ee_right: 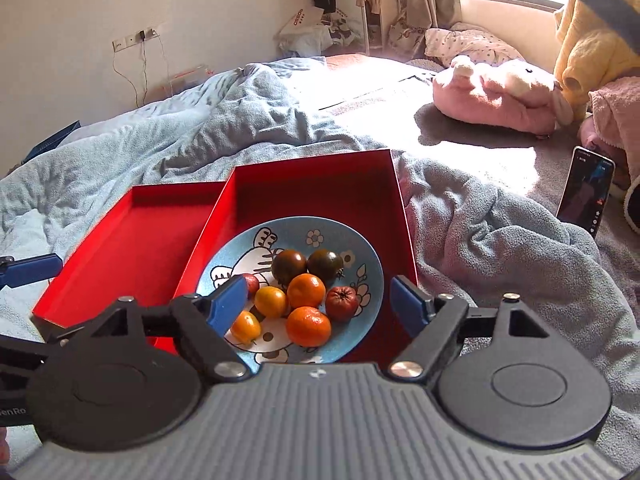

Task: Organize fruits

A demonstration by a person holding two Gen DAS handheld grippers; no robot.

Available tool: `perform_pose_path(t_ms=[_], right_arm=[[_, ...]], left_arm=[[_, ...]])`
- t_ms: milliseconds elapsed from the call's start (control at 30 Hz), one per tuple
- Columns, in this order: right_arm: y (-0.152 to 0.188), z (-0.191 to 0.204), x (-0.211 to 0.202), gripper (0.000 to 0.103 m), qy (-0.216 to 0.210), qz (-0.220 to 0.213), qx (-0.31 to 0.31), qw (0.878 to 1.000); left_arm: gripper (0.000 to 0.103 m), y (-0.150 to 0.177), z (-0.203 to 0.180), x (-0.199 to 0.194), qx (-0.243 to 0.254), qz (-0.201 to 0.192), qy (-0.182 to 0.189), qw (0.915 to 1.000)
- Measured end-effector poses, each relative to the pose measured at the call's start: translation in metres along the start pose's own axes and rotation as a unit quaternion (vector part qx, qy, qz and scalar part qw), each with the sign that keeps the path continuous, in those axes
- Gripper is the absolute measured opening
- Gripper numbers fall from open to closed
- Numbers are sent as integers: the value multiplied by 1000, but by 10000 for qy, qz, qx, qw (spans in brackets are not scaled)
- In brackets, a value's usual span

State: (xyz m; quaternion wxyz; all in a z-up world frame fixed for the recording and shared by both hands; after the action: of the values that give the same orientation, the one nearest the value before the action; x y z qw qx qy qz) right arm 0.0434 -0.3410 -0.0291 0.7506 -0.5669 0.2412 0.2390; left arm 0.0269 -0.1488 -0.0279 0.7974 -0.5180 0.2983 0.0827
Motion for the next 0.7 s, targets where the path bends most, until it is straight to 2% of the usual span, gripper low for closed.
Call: perform_pose_path(t_ms=[233, 500, 700], right_arm=[[18, 4, -31, 88, 130, 67, -287, 9995], [44, 18, -49, 88, 243, 193, -593, 9978], [58, 38, -58, 89, 533, 14, -744, 9958]], left_arm=[[86, 8, 10, -15, -437, 75, -112, 9990], [86, 15, 9, -34, -457, -45, -249, 9986], [86, 20, 8, -39, -523, -2, -300, 9982]])
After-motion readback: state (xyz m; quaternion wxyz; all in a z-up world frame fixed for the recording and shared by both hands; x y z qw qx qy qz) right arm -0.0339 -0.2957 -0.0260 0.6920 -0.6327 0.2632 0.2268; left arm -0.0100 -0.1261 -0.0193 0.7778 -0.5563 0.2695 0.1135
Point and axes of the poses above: each gripper's, at about its wrist camera, not at the fingertips, and x roughly the way its jaws point, z to its left, y to its underside, the point moved 7 cm from there along x, roughly the way its jaws point, and after that the axes turned 10 degrees about x, right-handed, at the moved point
